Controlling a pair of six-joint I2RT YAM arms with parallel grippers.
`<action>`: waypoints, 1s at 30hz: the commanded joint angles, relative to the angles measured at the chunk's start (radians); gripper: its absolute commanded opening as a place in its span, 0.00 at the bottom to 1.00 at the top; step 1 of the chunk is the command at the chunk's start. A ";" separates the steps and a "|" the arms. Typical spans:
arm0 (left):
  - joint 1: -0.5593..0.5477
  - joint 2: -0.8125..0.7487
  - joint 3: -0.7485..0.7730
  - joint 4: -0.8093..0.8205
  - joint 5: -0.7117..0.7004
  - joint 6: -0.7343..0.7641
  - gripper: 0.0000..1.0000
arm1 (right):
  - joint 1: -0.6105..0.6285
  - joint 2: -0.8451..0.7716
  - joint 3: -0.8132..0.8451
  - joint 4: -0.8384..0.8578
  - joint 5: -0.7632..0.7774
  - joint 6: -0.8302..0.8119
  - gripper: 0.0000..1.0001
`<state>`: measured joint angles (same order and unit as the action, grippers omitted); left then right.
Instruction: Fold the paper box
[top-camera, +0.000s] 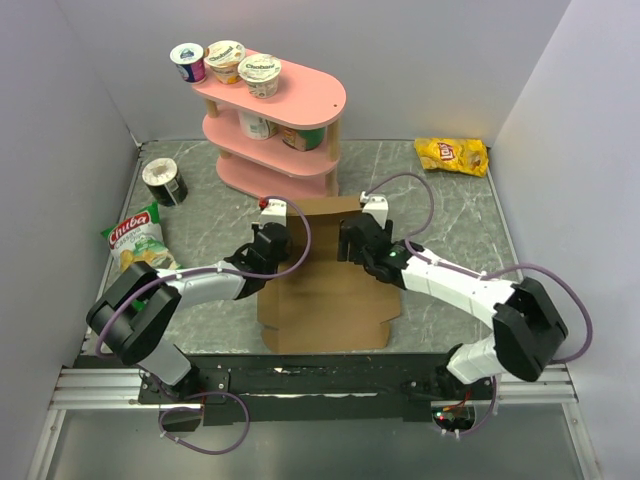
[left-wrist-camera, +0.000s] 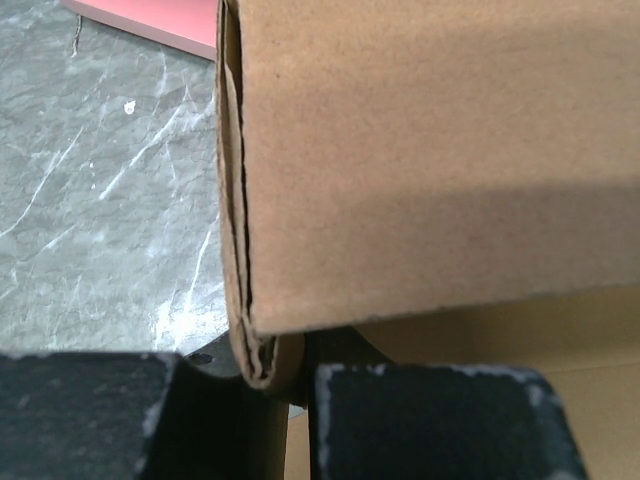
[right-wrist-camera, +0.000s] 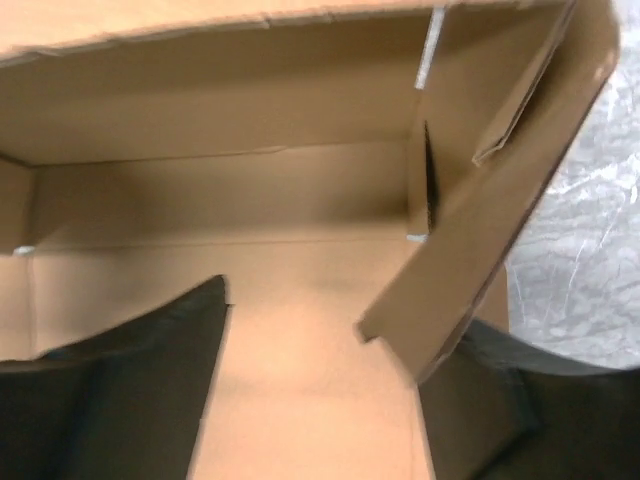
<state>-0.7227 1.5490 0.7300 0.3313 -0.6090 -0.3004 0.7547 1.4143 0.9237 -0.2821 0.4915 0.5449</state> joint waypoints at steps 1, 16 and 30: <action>-0.003 0.011 0.020 -0.032 0.011 0.030 0.13 | 0.005 -0.130 0.056 -0.026 -0.109 -0.098 0.90; 0.052 -0.030 -0.014 -0.012 0.086 0.012 0.13 | -0.403 -0.456 0.071 -0.112 -0.373 -0.283 0.98; 0.052 -0.024 -0.009 -0.015 0.106 0.009 0.13 | -0.516 -0.323 -0.242 0.253 -0.725 -0.508 0.99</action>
<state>-0.6731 1.5349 0.7242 0.3336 -0.5350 -0.3012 0.1997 1.1637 0.7219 -0.2279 -0.0834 0.1337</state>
